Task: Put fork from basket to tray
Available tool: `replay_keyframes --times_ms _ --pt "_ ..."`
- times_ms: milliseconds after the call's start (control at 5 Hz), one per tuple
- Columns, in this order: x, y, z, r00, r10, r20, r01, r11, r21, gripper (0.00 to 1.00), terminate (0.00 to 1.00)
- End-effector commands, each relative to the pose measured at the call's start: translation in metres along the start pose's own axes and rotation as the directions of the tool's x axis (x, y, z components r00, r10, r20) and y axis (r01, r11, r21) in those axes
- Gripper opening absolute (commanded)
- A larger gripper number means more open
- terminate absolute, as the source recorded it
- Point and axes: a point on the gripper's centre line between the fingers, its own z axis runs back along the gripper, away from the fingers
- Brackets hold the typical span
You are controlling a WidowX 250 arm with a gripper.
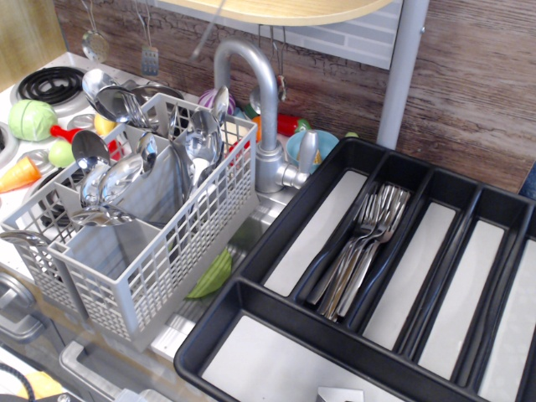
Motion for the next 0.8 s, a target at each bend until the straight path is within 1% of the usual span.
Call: replay_keyframes --times_ms 0,200,400,600 --pt "-0.007 -0.048 0.012 0.991 0.113 0.071 -0.103 0.986 -0.132 0.0 0.0" --pt "-0.013 -0.076 0.006 0.982 0.19 0.022 -0.182 0.963 -0.196 0.0 0.0" --pt "-0.021 -0.094 -0.006 0.958 0.286 0.019 -0.275 0.935 -0.223 0.0 0.0" --pt "-0.027 -0.105 -0.017 0.934 0.356 -0.016 -0.343 0.888 -0.306 0.0 0.0"
